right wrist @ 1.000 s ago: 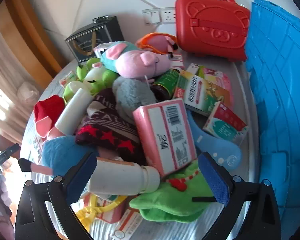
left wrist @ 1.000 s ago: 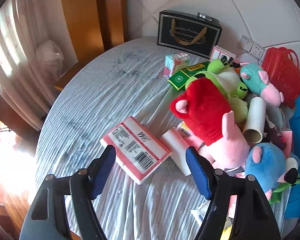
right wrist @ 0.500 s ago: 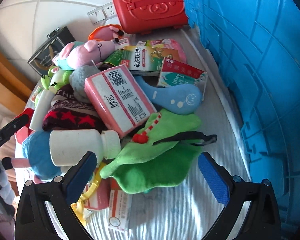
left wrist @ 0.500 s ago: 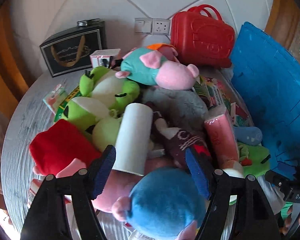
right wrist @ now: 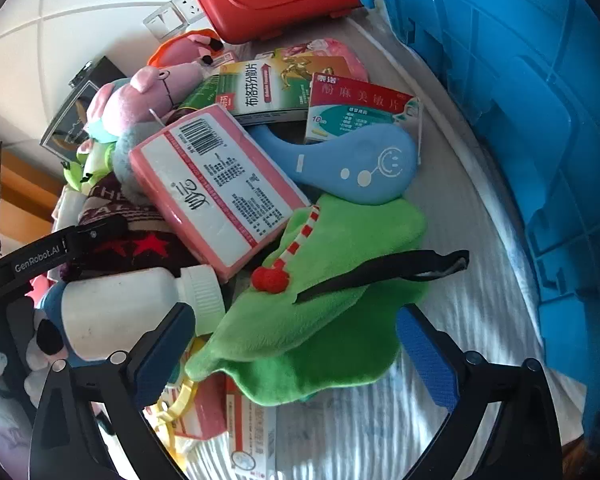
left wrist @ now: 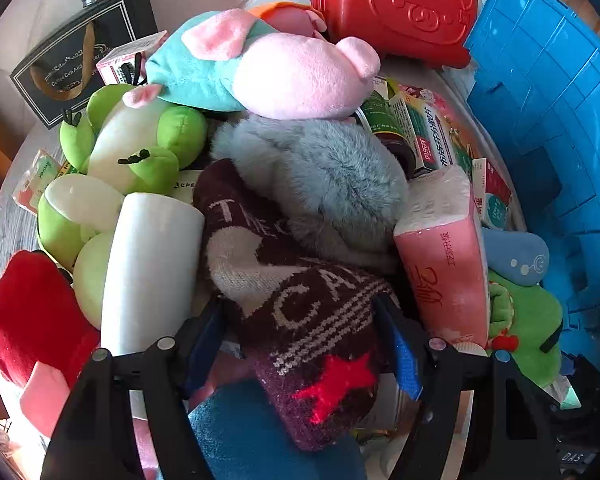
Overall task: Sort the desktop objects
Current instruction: 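Grasp the green plush frog with the right tool while the left tool grasps the maroon sock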
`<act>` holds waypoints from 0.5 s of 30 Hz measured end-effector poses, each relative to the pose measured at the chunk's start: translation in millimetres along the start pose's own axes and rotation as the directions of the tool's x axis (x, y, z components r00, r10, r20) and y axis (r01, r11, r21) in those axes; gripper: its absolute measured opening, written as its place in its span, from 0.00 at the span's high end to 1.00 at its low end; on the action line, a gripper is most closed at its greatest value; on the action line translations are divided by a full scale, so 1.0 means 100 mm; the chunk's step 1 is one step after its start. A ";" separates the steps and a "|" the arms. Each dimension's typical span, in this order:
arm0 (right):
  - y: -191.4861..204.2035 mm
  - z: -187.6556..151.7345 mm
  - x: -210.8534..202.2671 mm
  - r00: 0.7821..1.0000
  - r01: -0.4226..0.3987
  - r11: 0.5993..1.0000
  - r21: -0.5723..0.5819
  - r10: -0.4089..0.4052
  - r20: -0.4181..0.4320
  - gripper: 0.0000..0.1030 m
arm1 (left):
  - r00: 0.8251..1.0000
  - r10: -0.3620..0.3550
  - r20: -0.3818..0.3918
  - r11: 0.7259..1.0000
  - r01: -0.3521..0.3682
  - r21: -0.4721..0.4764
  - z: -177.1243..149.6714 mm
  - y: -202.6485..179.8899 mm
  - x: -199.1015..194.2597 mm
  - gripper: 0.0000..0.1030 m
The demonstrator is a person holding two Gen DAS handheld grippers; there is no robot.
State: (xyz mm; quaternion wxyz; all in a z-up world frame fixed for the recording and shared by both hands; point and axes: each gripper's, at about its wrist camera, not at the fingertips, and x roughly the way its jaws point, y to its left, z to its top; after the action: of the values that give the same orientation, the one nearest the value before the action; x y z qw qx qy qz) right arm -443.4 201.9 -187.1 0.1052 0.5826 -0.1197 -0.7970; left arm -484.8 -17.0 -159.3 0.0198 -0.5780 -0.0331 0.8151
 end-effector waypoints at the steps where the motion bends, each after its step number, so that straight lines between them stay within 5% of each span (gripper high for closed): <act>1: -0.01 0.02 0.05 1.000 -0.007 1.000 0.005 0.007 -0.003 0.03 | 1.000 0.012 0.008 1.000 -0.012 -0.002 0.01 0.00 0.00 0.38; 2: -0.02 0.03 0.09 1.000 -0.012 1.000 0.009 0.012 -0.008 0.11 | 0.999 0.027 0.020 1.000 -0.027 -0.001 0.01 0.01 0.00 0.53; 4: -0.03 0.05 0.17 1.000 -0.019 1.000 0.015 0.019 -0.012 0.45 | 0.999 0.000 0.038 1.000 0.000 -0.003 -0.01 0.05 0.00 0.76; 5: -0.03 0.06 0.20 1.000 -0.027 0.999 0.018 0.027 -0.013 0.70 | 0.999 -0.018 0.046 1.000 0.018 -0.011 -0.03 0.08 -0.02 0.77; 15: 0.33 0.05 -0.34 0.979 0.049 0.981 -0.189 -0.009 0.204 0.80 | 0.961 -0.014 0.275 1.000 0.019 -0.016 -0.37 0.27 -0.75 0.82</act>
State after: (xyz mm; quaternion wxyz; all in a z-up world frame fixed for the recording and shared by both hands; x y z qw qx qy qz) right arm -437.3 181.4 -144.6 0.1368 0.4874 -0.0433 -0.8613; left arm -424.5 -48.5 -102.8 0.0165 -0.4592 -0.0481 0.8869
